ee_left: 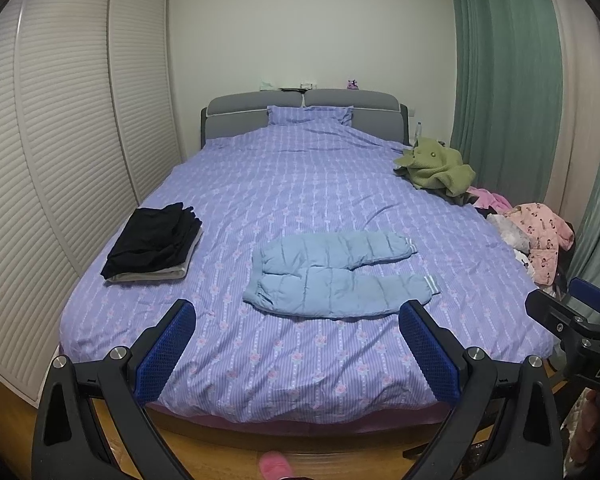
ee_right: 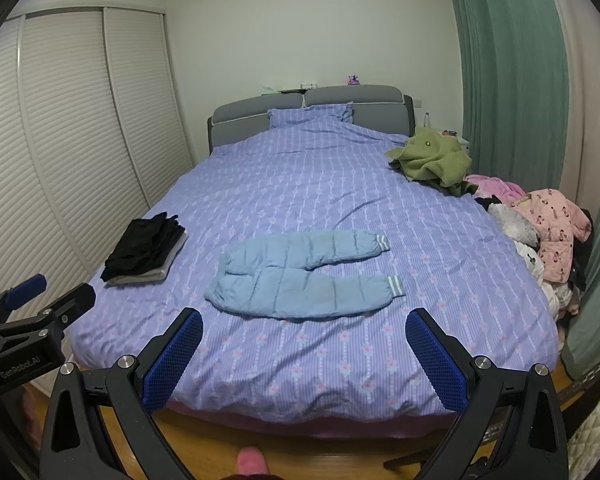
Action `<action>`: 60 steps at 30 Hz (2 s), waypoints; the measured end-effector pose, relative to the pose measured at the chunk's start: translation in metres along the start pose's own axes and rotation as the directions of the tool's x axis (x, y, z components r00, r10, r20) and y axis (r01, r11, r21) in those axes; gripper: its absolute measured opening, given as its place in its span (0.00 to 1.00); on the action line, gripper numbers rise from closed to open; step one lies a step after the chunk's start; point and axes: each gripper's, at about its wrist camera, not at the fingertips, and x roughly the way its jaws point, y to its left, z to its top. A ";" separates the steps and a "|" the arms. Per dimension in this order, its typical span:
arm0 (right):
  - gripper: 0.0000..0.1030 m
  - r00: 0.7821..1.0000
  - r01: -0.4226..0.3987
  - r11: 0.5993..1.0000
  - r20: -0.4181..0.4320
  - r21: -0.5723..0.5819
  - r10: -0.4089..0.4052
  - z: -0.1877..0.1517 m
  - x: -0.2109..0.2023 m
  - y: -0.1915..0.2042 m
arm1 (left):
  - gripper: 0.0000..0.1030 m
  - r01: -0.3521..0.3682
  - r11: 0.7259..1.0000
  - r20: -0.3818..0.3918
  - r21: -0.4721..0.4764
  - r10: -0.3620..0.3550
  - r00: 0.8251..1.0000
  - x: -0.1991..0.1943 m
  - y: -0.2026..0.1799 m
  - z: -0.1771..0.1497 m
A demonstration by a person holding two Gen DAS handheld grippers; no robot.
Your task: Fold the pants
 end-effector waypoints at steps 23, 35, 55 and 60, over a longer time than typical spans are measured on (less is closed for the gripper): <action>1.00 1.000 0.000 1.000 0.005 0.005 0.000 0.001 -0.003 -0.001 | 1.00 0.009 1.000 0.021 -0.021 -0.008 1.000 -0.006 0.007 -0.001; 1.00 1.000 -0.005 1.000 0.005 0.008 0.005 0.003 -0.004 0.000 | 1.00 0.011 1.000 0.017 -0.021 -0.011 1.000 -0.005 0.008 0.000; 1.00 1.000 -0.013 1.000 -0.019 0.018 0.014 0.000 0.013 -0.014 | 1.00 -0.014 0.999 -0.011 -0.029 0.013 1.000 0.011 0.002 0.004; 1.00 0.999 -0.006 0.999 -0.031 0.032 0.007 0.001 0.026 -0.019 | 1.00 -0.044 0.998 -0.044 -0.042 0.042 0.998 0.026 0.008 -0.001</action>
